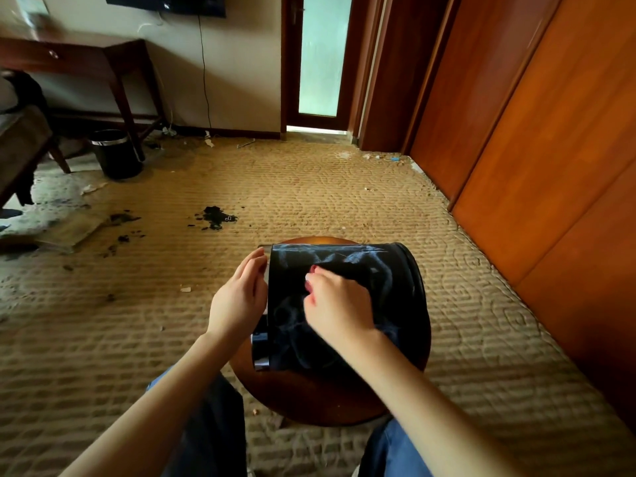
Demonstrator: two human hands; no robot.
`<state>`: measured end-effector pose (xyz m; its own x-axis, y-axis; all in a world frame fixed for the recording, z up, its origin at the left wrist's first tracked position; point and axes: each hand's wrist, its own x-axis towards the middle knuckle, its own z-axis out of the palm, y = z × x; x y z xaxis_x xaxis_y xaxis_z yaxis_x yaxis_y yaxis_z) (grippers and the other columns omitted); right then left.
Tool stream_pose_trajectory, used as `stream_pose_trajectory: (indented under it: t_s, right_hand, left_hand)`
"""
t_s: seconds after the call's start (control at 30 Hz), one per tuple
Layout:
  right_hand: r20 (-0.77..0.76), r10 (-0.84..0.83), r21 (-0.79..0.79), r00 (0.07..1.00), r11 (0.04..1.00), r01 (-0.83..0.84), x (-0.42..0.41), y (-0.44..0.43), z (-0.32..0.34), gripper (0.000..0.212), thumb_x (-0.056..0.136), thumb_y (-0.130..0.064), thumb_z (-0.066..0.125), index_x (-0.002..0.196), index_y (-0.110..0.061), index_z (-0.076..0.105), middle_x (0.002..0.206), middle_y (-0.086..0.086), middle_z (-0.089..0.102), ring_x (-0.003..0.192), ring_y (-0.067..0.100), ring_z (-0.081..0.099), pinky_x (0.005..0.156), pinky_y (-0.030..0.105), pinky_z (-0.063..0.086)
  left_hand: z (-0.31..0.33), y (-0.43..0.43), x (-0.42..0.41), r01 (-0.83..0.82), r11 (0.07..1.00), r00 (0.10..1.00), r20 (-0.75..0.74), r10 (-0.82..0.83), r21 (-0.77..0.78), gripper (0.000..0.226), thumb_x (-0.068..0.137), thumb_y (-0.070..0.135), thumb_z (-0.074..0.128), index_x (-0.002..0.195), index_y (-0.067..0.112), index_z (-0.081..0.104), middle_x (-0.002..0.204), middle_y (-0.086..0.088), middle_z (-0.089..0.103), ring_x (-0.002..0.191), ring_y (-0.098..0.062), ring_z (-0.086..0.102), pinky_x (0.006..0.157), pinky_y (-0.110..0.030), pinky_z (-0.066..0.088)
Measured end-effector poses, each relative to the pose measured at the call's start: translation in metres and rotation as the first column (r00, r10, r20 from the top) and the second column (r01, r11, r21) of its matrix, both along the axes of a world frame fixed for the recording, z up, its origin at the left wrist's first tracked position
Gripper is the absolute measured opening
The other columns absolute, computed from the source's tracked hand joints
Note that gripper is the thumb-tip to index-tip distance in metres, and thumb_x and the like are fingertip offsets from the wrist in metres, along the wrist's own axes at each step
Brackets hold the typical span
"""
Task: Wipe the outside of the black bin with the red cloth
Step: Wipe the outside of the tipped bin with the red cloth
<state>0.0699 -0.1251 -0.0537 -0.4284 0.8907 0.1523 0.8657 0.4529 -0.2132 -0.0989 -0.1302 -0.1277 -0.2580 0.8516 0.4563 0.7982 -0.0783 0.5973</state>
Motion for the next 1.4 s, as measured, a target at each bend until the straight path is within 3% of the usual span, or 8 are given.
stream_pose_trajectory:
  t_s: [0.17, 0.3, 0.4, 0.6, 0.77, 1.0, 1.2, 1.4]
  right_hand:
    - [-0.064, -0.249, 0.002, 0.966, 0.968, 0.249, 0.047, 0.019, 0.004, 0.033, 0.089, -0.020, 0.050, 0.118, -0.026, 0.063, 0.123, -0.008, 0.063, 0.108, 0.021, 0.061, 0.083, 0.029, 0.048]
    - [0.043, -0.113, 0.045, 0.993, 0.993, 0.111, 0.010, 0.006, -0.001, 0.024, 0.092, -0.020, 0.047, 0.111, -0.014, 0.060, 0.127, 0.000, 0.056, 0.102, 0.028, 0.062, 0.076, 0.032, 0.048]
    - [-0.011, -0.046, 0.034, 0.999, 0.998, 0.047, 0.016, 0.004, -0.001, 0.029, 0.091, -0.019, 0.048, 0.115, -0.016, 0.062, 0.136, -0.006, 0.053, 0.107, 0.026, 0.061, 0.082, 0.033, 0.050]
    - [-0.063, -0.333, 0.024, 0.941, 0.942, 0.334, 0.048, 0.021, 0.009, 0.026, 0.088, -0.018, 0.051, 0.107, -0.019, 0.067, 0.110, 0.002, 0.067, 0.099, 0.028, 0.063, 0.076, 0.031, 0.049]
    - [-0.059, -0.038, -0.014, 0.998, 0.999, 0.037, -0.001, -0.005, -0.002, 0.025, 0.089, -0.019, 0.049, 0.108, -0.016, 0.064, 0.127, -0.003, 0.059, 0.102, 0.029, 0.062, 0.080, 0.034, 0.050]
    - [-0.063, -0.341, 0.018, 0.938, 0.939, 0.343, 0.057, 0.030, 0.011, 0.025, 0.088, -0.017, 0.050, 0.107, -0.019, 0.067, 0.108, 0.003, 0.068, 0.099, 0.028, 0.063, 0.074, 0.031, 0.048]
    - [0.000, -0.056, 0.036, 0.998, 0.998, 0.056, 0.025, 0.007, -0.004, 0.029, 0.091, -0.017, 0.047, 0.116, -0.017, 0.061, 0.130, -0.003, 0.057, 0.105, 0.028, 0.062, 0.080, 0.034, 0.051]
    - [0.014, -0.335, 0.073, 0.942, 0.940, 0.333, 0.071, 0.029, 0.008, 0.024, 0.089, -0.014, 0.049, 0.107, -0.017, 0.064, 0.112, 0.001, 0.065, 0.099, 0.029, 0.063, 0.071, 0.030, 0.045]
  left_hand:
    - [0.000, -0.003, 0.004, 0.019, 1.000, 0.999, 0.032, -0.020, 0.015, 0.063, 0.090, 0.049, 0.021, 0.131, 0.014, 0.053, 0.145, 0.006, 0.046, 0.110, -0.018, 0.060, 0.077, -0.029, 0.050]
    - [0.000, -0.003, 0.002, 0.026, 1.000, 0.999, 0.029, -0.026, 0.005, 0.064, 0.089, 0.051, 0.021, 0.131, 0.014, 0.053, 0.146, 0.005, 0.046, 0.111, -0.019, 0.061, 0.076, -0.030, 0.052]
    - [0.000, -0.004, 0.001, 0.025, 1.000, 0.999, 0.021, -0.025, 0.006, 0.064, 0.089, 0.051, 0.022, 0.131, 0.015, 0.053, 0.145, 0.006, 0.046, 0.112, -0.017, 0.061, 0.076, -0.031, 0.054]
    - [-0.001, -0.005, 0.005, 0.018, 0.999, 0.999, 0.050, -0.020, 0.036, 0.060, 0.092, 0.050, 0.023, 0.129, 0.015, 0.054, 0.143, 0.006, 0.048, 0.113, -0.013, 0.058, 0.077, -0.026, 0.049]
    - [0.000, -0.001, 0.004, -0.020, 1.000, 1.000, 0.010, 0.020, 0.017, 0.041, 0.098, 0.036, 0.036, 0.129, 0.015, 0.055, 0.143, 0.007, 0.049, 0.112, -0.016, 0.060, 0.077, -0.025, 0.046]
    - [-0.002, 0.000, 0.002, -0.005, 1.000, 1.000, 0.021, 0.005, 0.006, 0.034, 0.099, 0.026, 0.045, 0.131, 0.016, 0.053, 0.144, 0.008, 0.047, 0.116, -0.012, 0.056, 0.078, -0.024, 0.046]
    - [0.001, -0.001, 0.001, 0.011, 1.000, 1.000, 0.022, -0.011, -0.009, 0.036, 0.098, 0.029, 0.046, 0.131, 0.017, 0.053, 0.144, 0.008, 0.047, 0.115, -0.014, 0.057, 0.079, -0.026, 0.048]
    - [-0.001, -0.003, 0.003, -0.006, 1.000, 1.000, 0.024, 0.006, -0.007, 0.036, 0.099, 0.029, 0.045, 0.133, 0.018, 0.052, 0.144, 0.009, 0.046, 0.114, -0.014, 0.057, 0.078, -0.027, 0.048]
